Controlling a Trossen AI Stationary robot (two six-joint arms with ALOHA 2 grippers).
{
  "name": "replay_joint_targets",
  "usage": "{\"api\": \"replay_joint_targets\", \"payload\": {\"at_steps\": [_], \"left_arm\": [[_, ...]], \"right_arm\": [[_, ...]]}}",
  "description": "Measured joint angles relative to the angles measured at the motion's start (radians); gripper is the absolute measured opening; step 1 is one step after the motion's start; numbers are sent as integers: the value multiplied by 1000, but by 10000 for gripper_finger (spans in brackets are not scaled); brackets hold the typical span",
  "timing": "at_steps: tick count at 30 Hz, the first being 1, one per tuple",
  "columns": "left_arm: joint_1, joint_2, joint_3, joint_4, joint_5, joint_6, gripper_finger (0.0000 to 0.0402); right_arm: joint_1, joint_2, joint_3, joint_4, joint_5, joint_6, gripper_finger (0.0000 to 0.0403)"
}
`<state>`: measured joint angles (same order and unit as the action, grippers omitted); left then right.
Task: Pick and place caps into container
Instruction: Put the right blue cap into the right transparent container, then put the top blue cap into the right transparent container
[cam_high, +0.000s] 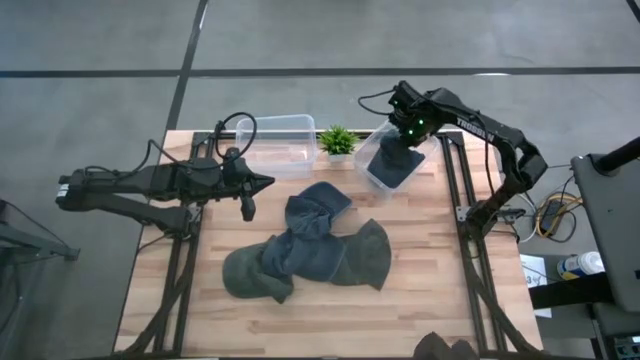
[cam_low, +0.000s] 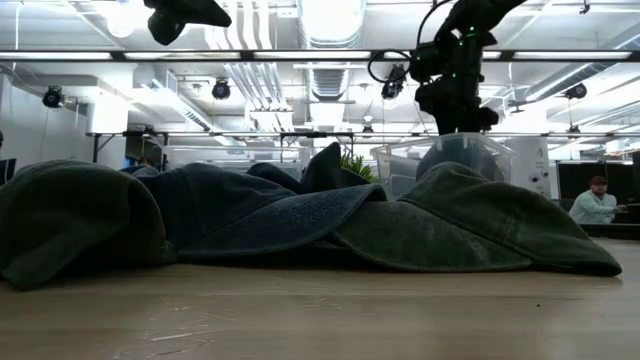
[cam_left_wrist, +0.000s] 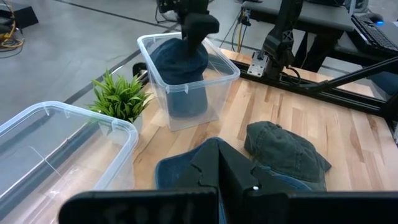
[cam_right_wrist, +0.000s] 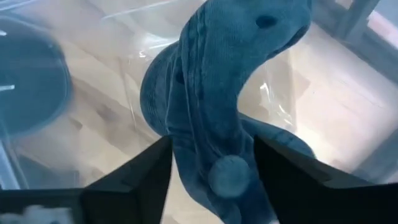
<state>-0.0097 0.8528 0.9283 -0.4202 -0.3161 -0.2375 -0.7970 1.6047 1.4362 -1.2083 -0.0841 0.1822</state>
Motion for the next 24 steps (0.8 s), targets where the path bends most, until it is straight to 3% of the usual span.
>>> {"api": "replay_joint_targets", "payload": {"at_steps": [6,13,19,24], "left_arm": [[0,0,0,0,0,27,0],[0,0,0,0,1,22,0],[0,0,0,-4,35,-96,0],[0,0,0,-8,63,-126,0]], "right_arm": [[-10,0,151,-104,2,-59,273],[53,-50,358,-233,1,-45,264],[213,-210,309,-142,-5,50,233],[410,-347,183,-16,-3,175,162]]}}
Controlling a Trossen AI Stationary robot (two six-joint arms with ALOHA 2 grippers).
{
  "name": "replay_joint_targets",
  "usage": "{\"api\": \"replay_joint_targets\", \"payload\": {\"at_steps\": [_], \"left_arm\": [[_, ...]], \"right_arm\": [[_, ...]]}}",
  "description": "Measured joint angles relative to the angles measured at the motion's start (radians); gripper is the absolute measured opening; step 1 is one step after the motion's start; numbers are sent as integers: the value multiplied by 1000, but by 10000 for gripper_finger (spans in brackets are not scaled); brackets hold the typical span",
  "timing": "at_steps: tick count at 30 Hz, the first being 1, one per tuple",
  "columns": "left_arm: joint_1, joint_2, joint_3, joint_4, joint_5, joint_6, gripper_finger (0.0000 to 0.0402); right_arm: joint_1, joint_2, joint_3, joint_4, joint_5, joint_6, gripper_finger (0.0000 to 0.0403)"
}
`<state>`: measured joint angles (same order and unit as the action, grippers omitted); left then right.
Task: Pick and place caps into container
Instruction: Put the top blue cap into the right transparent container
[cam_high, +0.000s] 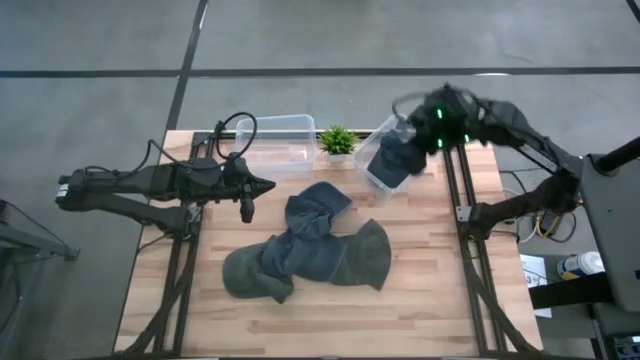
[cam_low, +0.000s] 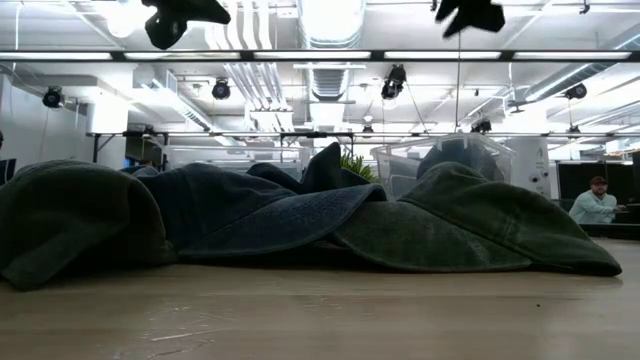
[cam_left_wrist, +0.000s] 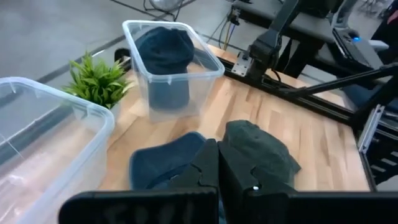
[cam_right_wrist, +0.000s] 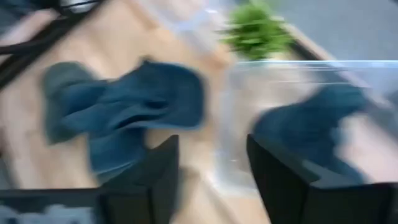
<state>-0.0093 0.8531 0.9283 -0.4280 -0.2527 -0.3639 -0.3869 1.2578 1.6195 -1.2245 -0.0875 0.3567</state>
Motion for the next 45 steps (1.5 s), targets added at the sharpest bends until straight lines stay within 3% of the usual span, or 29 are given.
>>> {"api": "replay_joint_targets", "payload": {"at_steps": [7,12,17,26,30,35,40,45], "left_arm": [[0,20,0,-29,33,111,0],[-1,44,0,-26,32,91,0],[-1,94,0,-43,43,-99,0],[-18,277,48,-52,252,-223,5],[-17,358,54,-63,301,-217,44],[-17,436,67,-44,323,-193,122],[-17,492,72,-43,323,-48,197],[-20,531,72,-44,317,128,239]], "right_arm": [[243,-115,-210,283,4,83,22],[341,-123,-321,402,-26,30,13],[382,-117,-403,442,-18,25,13],[381,-119,-481,493,-23,28,13],[380,-120,-488,511,-27,28,13],[380,-119,-509,544,-29,29,13],[380,-119,-532,600,-29,41,13],[380,-119,-539,638,-29,59,13]]}}
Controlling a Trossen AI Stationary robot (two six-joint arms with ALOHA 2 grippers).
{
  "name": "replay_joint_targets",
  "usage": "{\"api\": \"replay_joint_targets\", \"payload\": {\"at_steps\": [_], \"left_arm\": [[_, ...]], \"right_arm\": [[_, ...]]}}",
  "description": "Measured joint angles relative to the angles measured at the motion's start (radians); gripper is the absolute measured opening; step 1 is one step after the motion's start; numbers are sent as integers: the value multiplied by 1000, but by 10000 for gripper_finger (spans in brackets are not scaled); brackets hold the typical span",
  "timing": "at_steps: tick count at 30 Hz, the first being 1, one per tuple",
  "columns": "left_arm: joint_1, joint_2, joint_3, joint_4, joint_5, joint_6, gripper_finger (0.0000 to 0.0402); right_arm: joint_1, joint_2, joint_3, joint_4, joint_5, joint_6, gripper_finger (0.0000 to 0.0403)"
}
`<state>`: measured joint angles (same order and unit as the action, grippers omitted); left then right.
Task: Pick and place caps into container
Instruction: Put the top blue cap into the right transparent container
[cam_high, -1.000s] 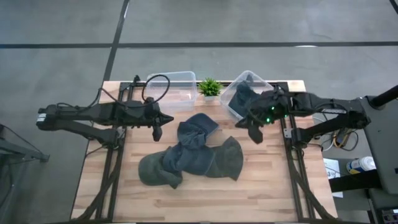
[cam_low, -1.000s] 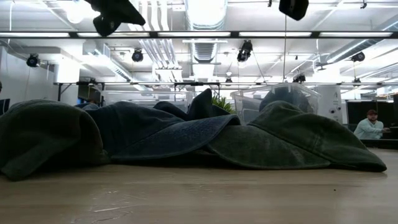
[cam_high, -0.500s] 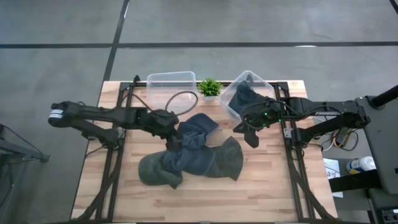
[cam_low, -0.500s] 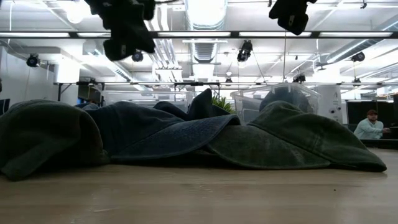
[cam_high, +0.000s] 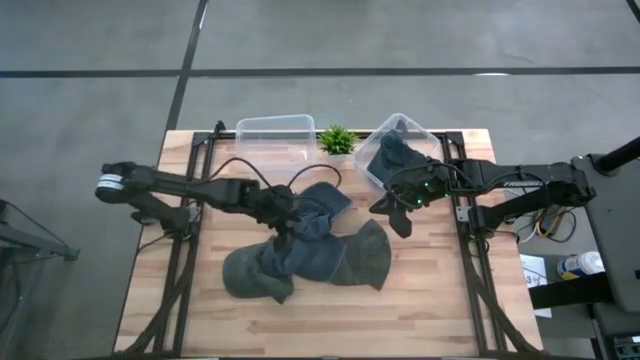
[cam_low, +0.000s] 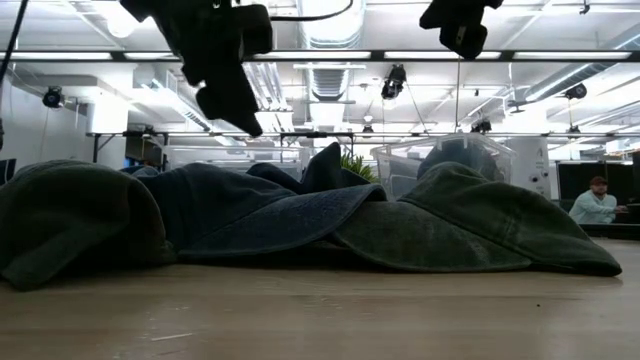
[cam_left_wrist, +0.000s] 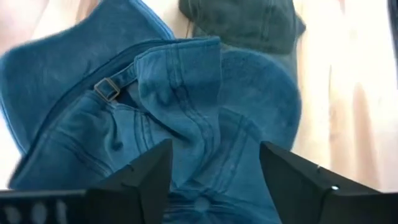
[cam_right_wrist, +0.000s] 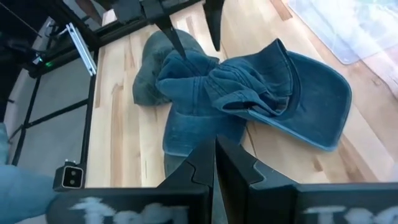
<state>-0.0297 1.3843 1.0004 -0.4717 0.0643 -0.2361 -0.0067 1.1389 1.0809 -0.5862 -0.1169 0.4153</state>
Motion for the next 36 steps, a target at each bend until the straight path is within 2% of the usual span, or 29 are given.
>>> {"api": "replay_joint_targets", "payload": {"at_steps": [9,36], "left_arm": [[-1,74,-3,0,-5,181,264],[2,289,-6,37,-40,209,266]], "right_arm": [[0,0,0,1,3,61,13],[0,4,-4,2,12,104,13]]}}
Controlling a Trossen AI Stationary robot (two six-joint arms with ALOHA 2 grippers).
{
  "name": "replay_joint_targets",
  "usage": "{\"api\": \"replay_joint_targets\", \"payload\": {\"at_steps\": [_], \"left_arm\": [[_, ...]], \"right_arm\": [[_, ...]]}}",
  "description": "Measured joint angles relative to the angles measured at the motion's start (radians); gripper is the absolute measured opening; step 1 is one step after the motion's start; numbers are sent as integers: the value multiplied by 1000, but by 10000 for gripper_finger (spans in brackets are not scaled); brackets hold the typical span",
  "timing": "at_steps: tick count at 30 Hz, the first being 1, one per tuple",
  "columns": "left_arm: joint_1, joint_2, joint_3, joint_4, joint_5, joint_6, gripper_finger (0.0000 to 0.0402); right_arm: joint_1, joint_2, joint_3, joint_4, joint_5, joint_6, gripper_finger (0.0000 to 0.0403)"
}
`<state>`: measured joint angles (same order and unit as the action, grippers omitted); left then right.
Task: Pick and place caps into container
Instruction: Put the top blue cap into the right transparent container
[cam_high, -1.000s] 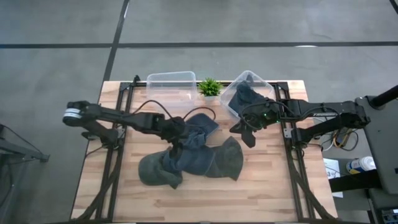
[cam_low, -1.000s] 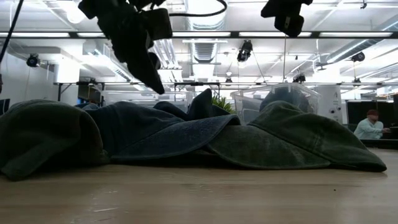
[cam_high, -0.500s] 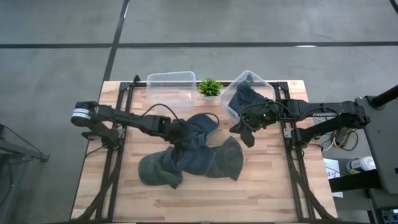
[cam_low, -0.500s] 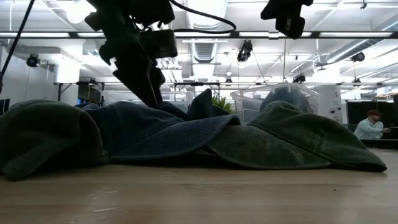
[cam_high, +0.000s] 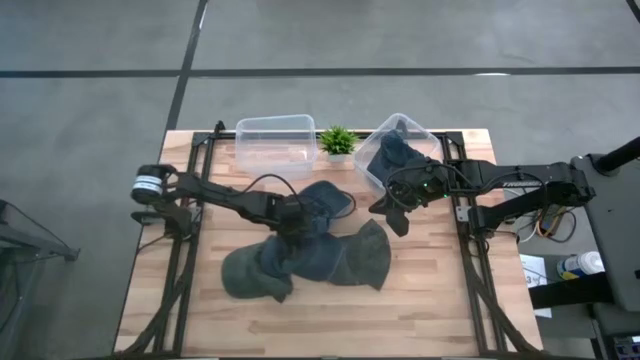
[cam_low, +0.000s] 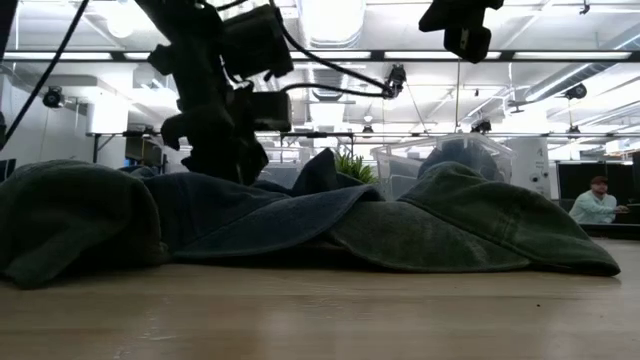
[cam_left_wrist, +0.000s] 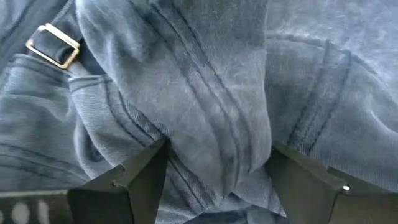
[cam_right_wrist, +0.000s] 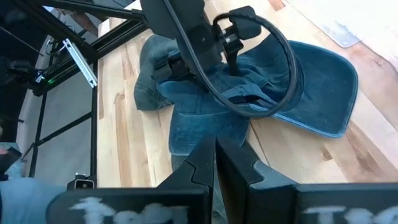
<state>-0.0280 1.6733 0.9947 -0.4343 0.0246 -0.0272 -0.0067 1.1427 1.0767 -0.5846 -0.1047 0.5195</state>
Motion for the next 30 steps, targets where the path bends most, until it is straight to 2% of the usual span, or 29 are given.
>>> {"api": "replay_joint_targets", "payload": {"at_steps": [5,10,15,24,30], "left_arm": [[0,6,0,5,0,-6,260],[0,5,0,7,0,-7,228],[0,3,0,7,-7,-24,166],[0,-63,10,-22,-8,-96,13],[0,-143,18,-34,-9,-149,3]], "right_arm": [[0,0,0,0,0,6,13],[0,0,0,0,0,5,13],[0,0,0,0,0,5,13],[0,0,0,-1,0,1,13],[0,0,0,-1,0,1,13]]}}
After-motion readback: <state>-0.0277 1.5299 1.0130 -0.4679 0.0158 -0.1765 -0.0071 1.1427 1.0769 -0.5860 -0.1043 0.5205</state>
